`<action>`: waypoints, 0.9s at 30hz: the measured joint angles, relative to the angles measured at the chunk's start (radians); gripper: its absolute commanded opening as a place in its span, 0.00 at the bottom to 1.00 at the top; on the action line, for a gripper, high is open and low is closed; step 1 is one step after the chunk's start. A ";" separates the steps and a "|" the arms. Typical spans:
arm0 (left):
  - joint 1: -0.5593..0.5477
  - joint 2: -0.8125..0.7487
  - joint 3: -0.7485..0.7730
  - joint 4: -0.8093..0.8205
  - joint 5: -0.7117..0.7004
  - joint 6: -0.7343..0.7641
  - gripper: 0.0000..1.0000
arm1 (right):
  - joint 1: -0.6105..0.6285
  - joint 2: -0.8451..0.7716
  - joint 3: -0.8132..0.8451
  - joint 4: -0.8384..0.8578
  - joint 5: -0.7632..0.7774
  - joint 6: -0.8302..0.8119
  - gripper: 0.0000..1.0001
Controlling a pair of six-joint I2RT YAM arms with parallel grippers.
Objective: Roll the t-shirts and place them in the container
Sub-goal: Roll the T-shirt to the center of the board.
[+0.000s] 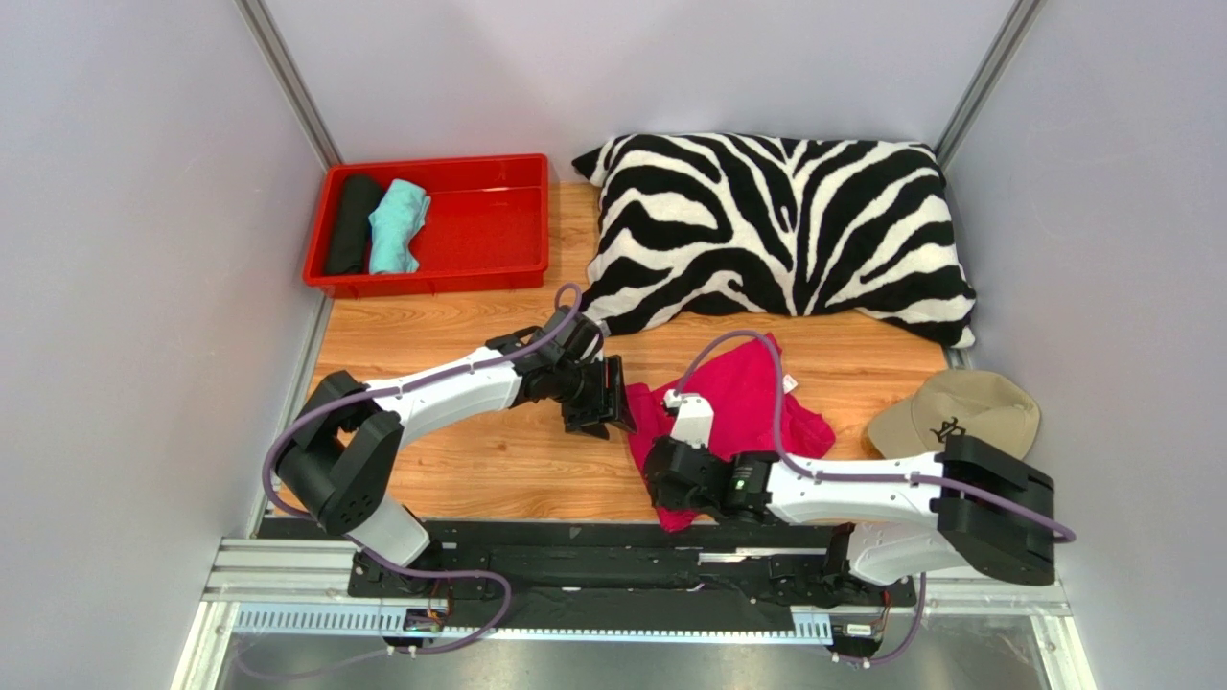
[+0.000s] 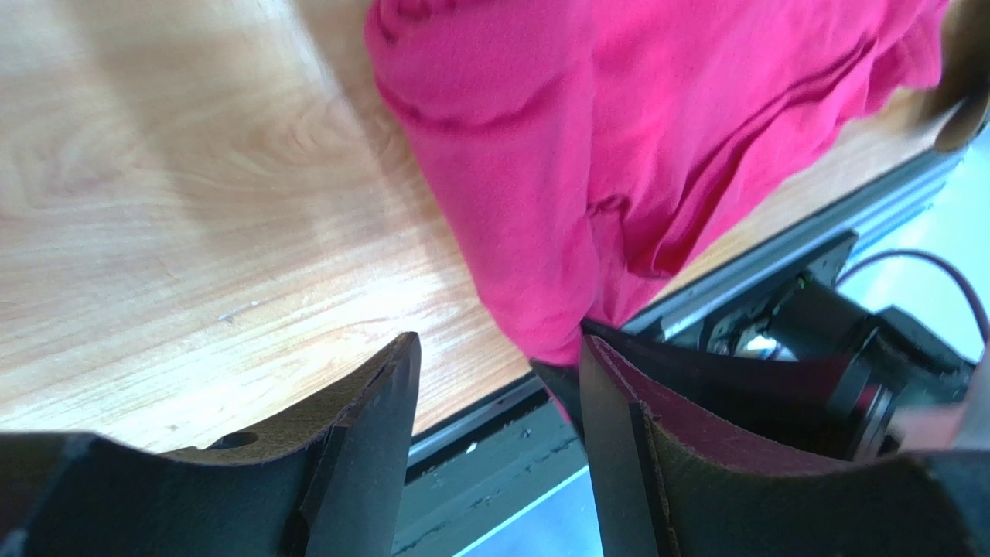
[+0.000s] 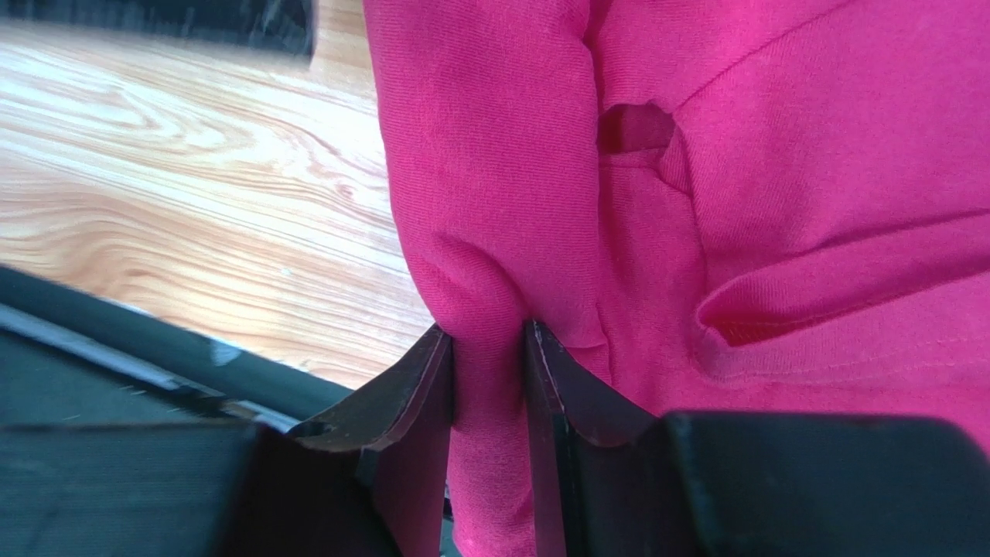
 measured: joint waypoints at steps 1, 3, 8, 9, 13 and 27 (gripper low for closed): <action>0.000 -0.005 -0.018 0.019 0.011 0.000 0.61 | -0.018 -0.017 -0.020 0.026 -0.024 0.000 0.31; 0.000 -0.006 -0.051 0.058 0.033 0.000 0.62 | -0.059 -0.057 -0.064 0.089 -0.085 0.006 0.31; 0.000 -0.003 -0.106 0.161 0.072 -0.001 0.63 | -0.149 -0.130 -0.171 0.230 -0.220 0.043 0.31; 0.000 0.000 -0.112 0.190 0.081 -0.002 0.63 | -0.170 -0.143 -0.194 0.263 -0.248 0.054 0.31; 0.000 0.025 -0.136 0.313 0.106 -0.009 0.63 | -0.241 -0.181 -0.280 0.380 -0.349 0.109 0.31; -0.002 0.177 -0.118 0.447 0.112 -0.053 0.43 | -0.340 -0.254 -0.395 0.508 -0.476 0.208 0.31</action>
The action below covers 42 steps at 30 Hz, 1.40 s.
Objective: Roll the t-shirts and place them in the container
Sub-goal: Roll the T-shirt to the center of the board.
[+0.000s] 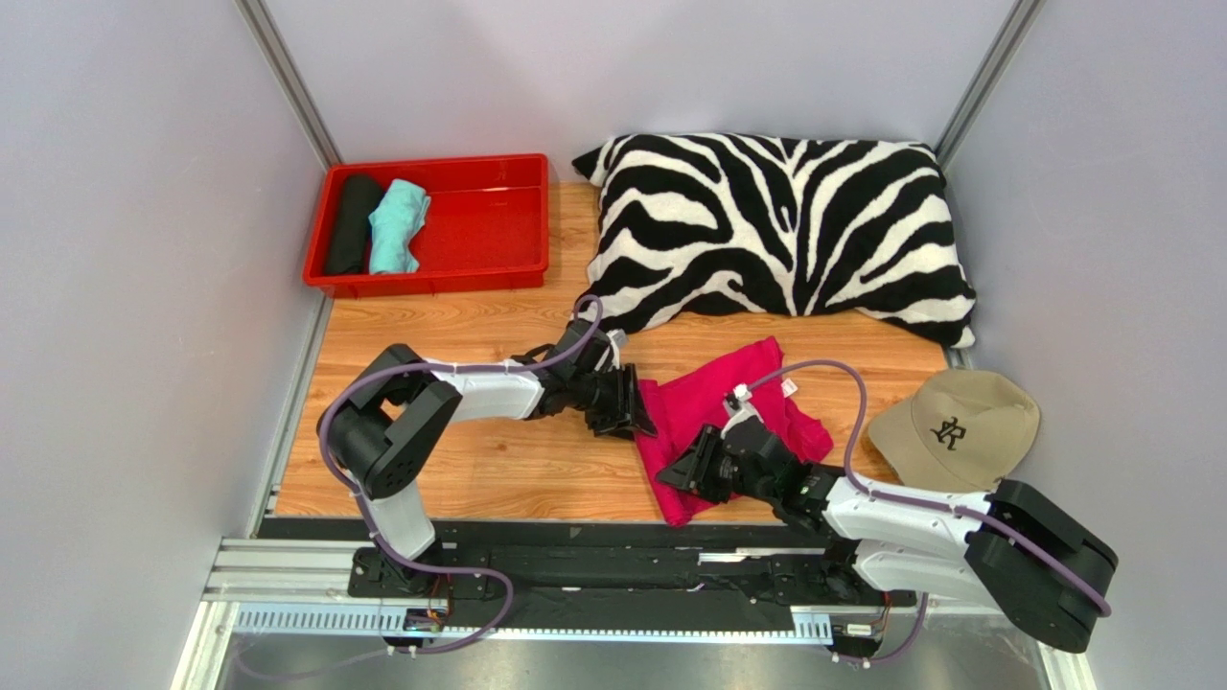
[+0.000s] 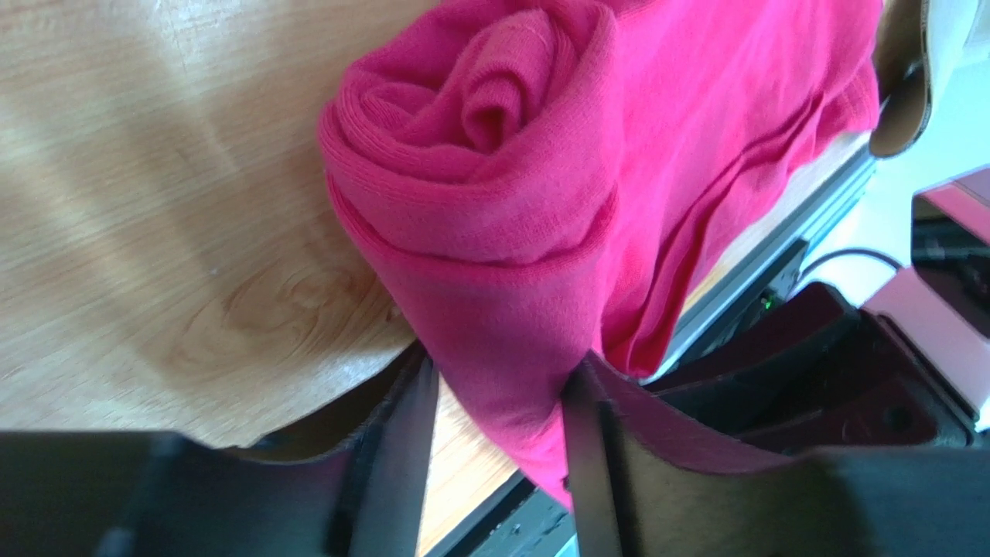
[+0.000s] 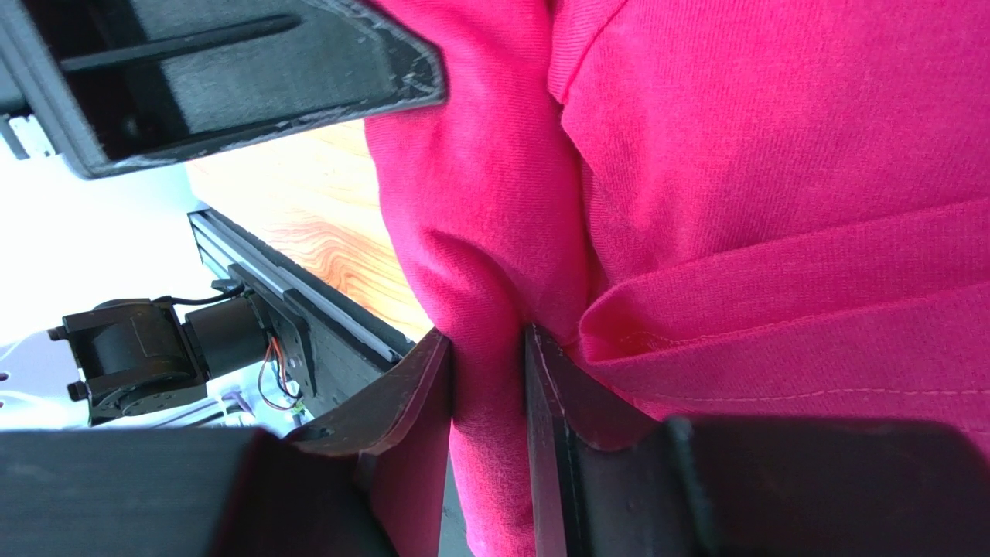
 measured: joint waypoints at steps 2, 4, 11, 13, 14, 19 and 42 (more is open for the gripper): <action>-0.007 0.006 0.015 -0.021 -0.013 -0.008 0.34 | 0.000 -0.003 0.000 -0.002 0.000 -0.001 0.36; -0.022 0.006 0.043 -0.073 -0.039 -0.016 0.17 | -0.001 -0.008 0.000 -0.011 0.002 -0.003 0.41; -0.048 0.005 0.140 -0.282 -0.117 -0.020 0.06 | 0.126 -0.038 0.166 -0.328 0.170 -0.080 0.56; -0.048 0.005 0.153 -0.328 -0.128 -0.017 0.06 | 0.193 -0.032 0.252 -0.441 0.258 -0.099 0.57; -0.048 0.004 0.158 -0.351 -0.132 -0.015 0.06 | 0.240 -0.019 0.312 -0.504 0.318 -0.109 0.58; -0.046 0.003 0.177 -0.431 -0.135 0.003 0.06 | 0.401 0.159 0.590 -0.744 0.553 -0.141 0.61; -0.025 0.038 0.242 -0.557 -0.096 0.072 0.06 | 0.602 0.915 1.169 -1.352 0.962 -0.122 0.56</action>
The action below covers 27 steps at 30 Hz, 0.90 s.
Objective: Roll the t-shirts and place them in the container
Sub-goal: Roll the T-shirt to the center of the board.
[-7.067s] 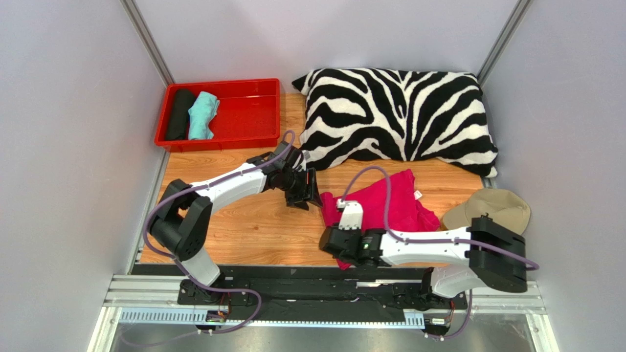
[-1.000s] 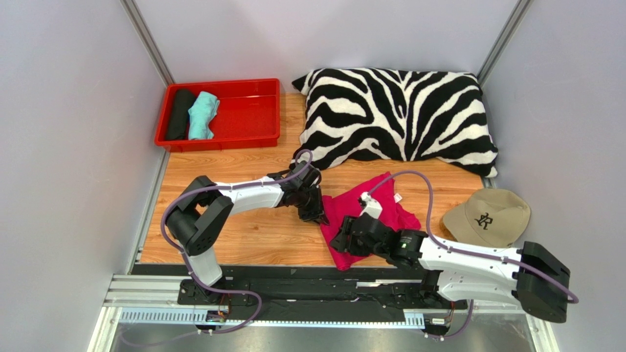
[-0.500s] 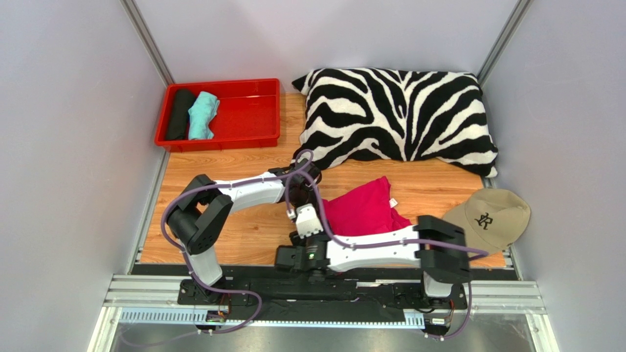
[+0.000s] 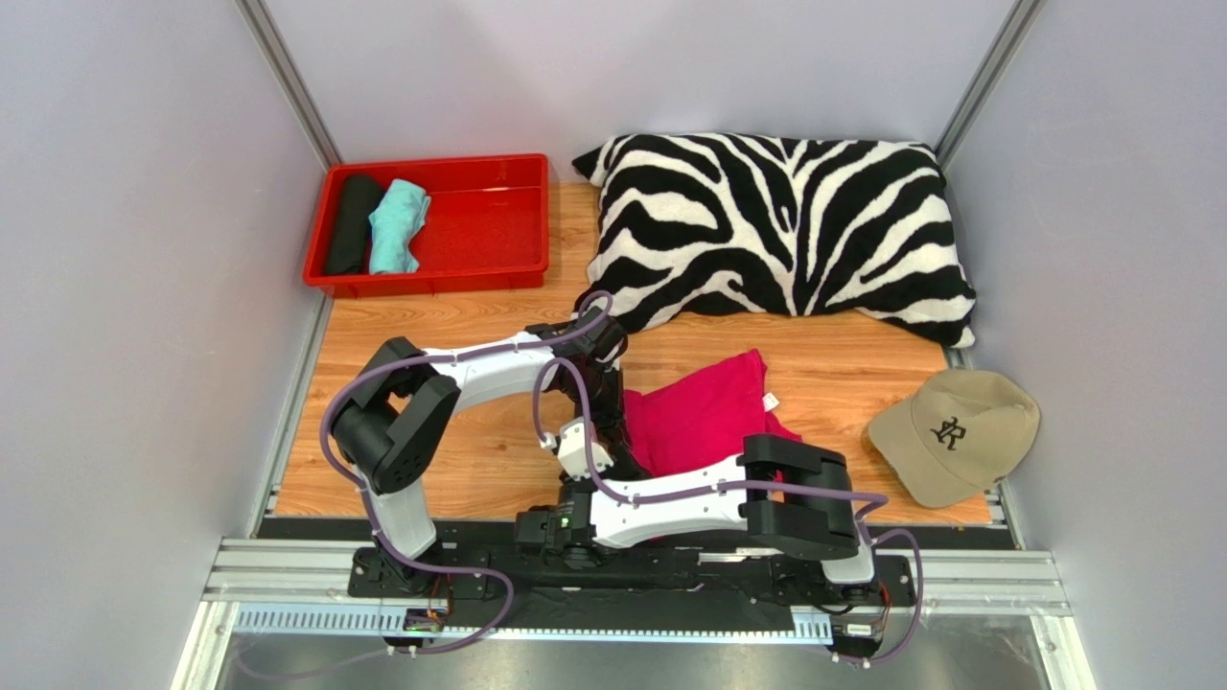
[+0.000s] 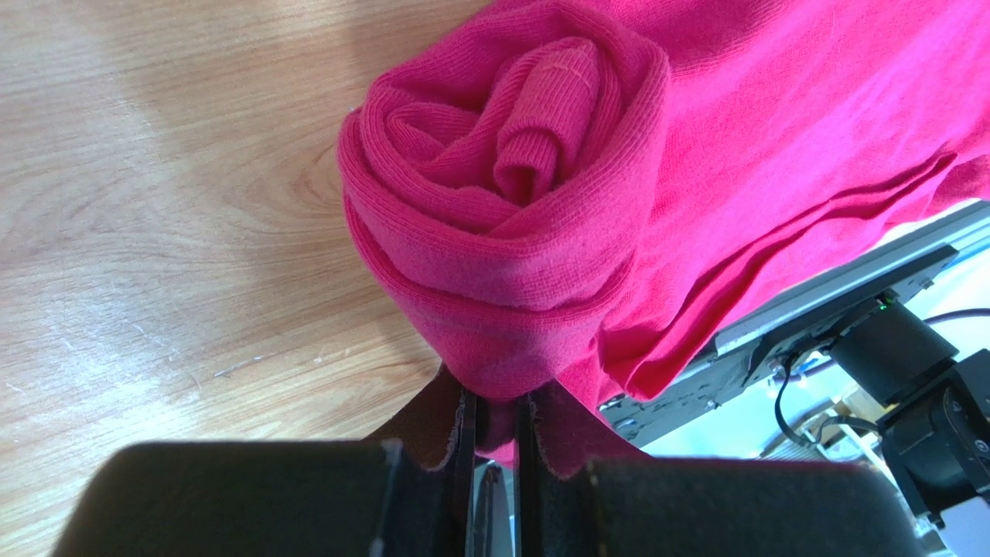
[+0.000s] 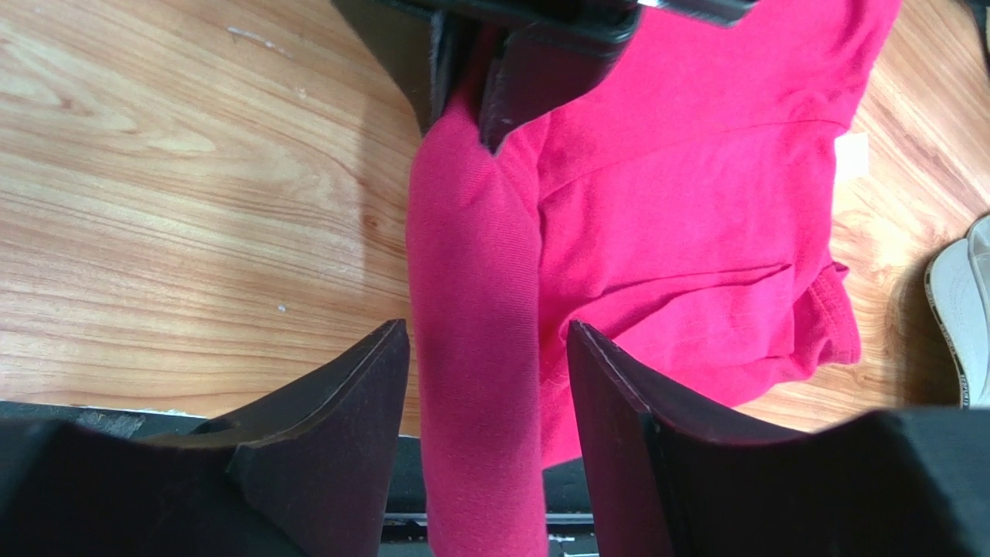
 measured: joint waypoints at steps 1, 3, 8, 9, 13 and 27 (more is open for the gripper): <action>0.002 0.001 0.000 0.000 0.003 0.001 0.06 | 0.000 0.004 -0.001 0.005 -0.002 -0.003 0.55; 0.005 0.003 0.000 0.000 0.010 0.002 0.06 | 0.000 0.005 -0.003 0.021 -0.004 -0.012 0.54; 0.011 0.004 0.000 0.000 0.018 0.011 0.07 | -0.012 0.003 -0.043 0.092 -0.016 -0.038 0.39; 0.012 0.005 0.000 -0.001 0.021 0.012 0.07 | -0.016 0.001 -0.058 0.106 -0.018 -0.043 0.35; 0.015 0.006 0.000 0.000 0.026 0.016 0.11 | -0.040 -0.054 -0.140 0.206 -0.048 -0.087 0.29; 0.057 -0.039 0.000 0.006 0.048 0.064 0.61 | -0.341 -0.586 -0.737 0.947 -0.548 -0.141 0.24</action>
